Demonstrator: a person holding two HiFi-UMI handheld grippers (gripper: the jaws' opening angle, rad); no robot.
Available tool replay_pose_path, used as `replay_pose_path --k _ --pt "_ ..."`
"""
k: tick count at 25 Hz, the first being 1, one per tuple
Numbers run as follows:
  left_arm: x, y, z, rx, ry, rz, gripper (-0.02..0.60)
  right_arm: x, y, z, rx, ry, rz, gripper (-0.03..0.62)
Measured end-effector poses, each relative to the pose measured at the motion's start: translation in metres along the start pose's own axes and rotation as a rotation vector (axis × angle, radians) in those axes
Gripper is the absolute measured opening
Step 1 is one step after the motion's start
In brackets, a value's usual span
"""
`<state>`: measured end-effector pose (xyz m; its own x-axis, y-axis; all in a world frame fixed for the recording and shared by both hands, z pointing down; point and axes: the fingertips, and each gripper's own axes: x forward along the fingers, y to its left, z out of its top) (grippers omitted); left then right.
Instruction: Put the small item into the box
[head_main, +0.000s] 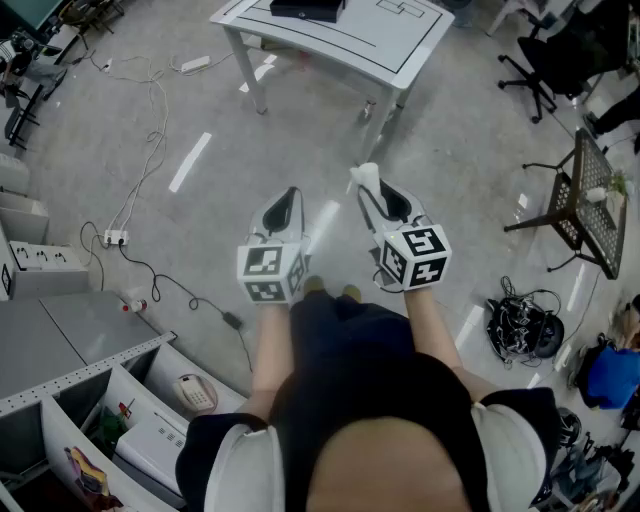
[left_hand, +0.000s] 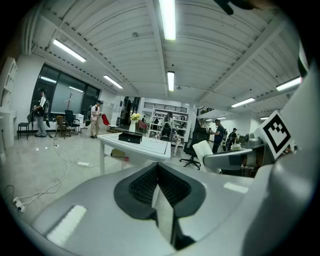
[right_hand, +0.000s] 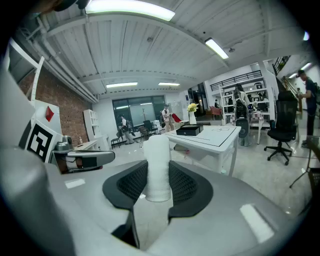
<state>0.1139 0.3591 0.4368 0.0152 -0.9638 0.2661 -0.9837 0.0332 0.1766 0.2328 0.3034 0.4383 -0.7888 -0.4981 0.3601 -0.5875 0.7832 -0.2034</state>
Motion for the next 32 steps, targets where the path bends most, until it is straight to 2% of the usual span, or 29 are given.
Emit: replay_pose_path --k 6,11,24,32 --pt "-0.010 -0.043 -0.015 0.031 -0.001 -0.004 0.009 -0.039 -0.017 -0.017 0.038 -0.045 -0.014 0.132" --pt "-0.014 -0.061 -0.019 0.051 -0.003 0.002 0.009 -0.057 -0.025 -0.013 0.054 -0.093 -0.027 0.132" --pt "-0.015 -0.086 -0.018 0.042 -0.029 0.027 0.009 -0.074 -0.036 -0.013 0.027 -0.105 0.007 0.133" --pt "-0.007 -0.082 -0.022 0.040 -0.020 0.044 0.009 -0.065 -0.044 -0.013 0.044 -0.096 0.008 0.133"
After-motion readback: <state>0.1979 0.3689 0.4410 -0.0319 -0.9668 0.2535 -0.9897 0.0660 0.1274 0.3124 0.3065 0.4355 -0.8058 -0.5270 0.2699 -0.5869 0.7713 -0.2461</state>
